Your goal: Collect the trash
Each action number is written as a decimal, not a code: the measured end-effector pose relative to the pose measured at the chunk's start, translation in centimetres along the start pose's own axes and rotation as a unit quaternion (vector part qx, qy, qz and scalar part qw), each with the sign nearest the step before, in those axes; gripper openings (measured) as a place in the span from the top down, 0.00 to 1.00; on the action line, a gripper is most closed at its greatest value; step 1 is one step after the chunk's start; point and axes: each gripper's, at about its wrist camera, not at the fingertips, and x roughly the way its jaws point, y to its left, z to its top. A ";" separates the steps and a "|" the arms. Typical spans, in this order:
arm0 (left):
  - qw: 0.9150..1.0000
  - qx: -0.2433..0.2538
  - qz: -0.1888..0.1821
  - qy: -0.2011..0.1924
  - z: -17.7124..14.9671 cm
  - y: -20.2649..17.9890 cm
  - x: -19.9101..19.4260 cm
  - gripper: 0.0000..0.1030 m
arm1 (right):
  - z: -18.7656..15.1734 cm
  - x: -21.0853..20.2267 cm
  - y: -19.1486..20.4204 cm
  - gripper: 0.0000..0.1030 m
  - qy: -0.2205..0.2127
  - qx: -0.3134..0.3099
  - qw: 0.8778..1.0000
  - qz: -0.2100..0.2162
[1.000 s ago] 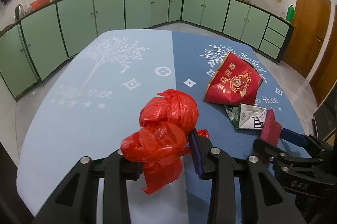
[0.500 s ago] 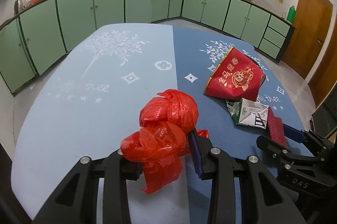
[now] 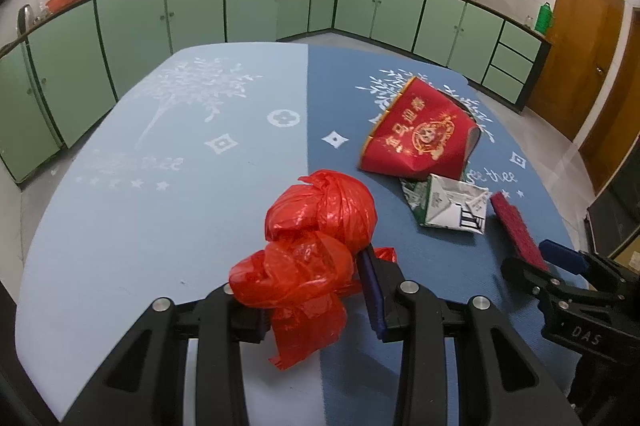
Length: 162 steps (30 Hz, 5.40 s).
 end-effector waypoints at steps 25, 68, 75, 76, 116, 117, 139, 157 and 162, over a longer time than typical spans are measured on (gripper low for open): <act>1.000 0.000 -0.014 -0.005 -0.3 -0.5 -0.4 0.66 | 0.2 -0.9 1.5 0.59 -0.016 -0.044 0.999 -0.003; 0.968 0.142 -0.185 -0.088 5.6 -23.9 -1.7 0.66 | 1.4 -13.5 -18.2 0.59 -0.148 0.061 0.980 -0.116; 0.961 0.160 -0.212 -0.077 5.6 -28.6 0.2 0.66 | 0.3 -13.1 -22.0 0.59 -0.146 0.083 0.976 -0.141; 0.960 0.163 -0.215 -0.075 5.6 -29.2 0.5 0.66 | 0.2 -12.9 -22.6 0.59 -0.143 0.086 0.975 -0.144; 0.973 0.128 -0.177 -0.080 7.5 -24.6 0.9 0.22 | -0.4 -9.8 -24.2 0.10 -0.129 0.123 0.972 -0.153; 0.975 0.123 -0.167 -0.082 7.4 -23.4 0.7 0.22 | 0.0 -9.8 -23.4 0.09 -0.131 0.115 0.973 -0.148; 0.997 0.055 -0.029 -0.049 3.0 -8.7 1.3 0.22 | 3.0 -3.9 -9.8 0.05 -0.128 0.023 0.988 -0.082; 0.998 0.037 -0.016 -0.050 4.4 -6.0 2.4 0.23 | 4.7 -1.9 -7.8 0.05 -0.135 0.020 0.989 -0.050; 0.998 0.047 -0.028 -0.045 5.2 -6.1 3.5 0.22 | 5.1 -1.3 -7.3 0.05 -0.126 0.015 0.991 -0.051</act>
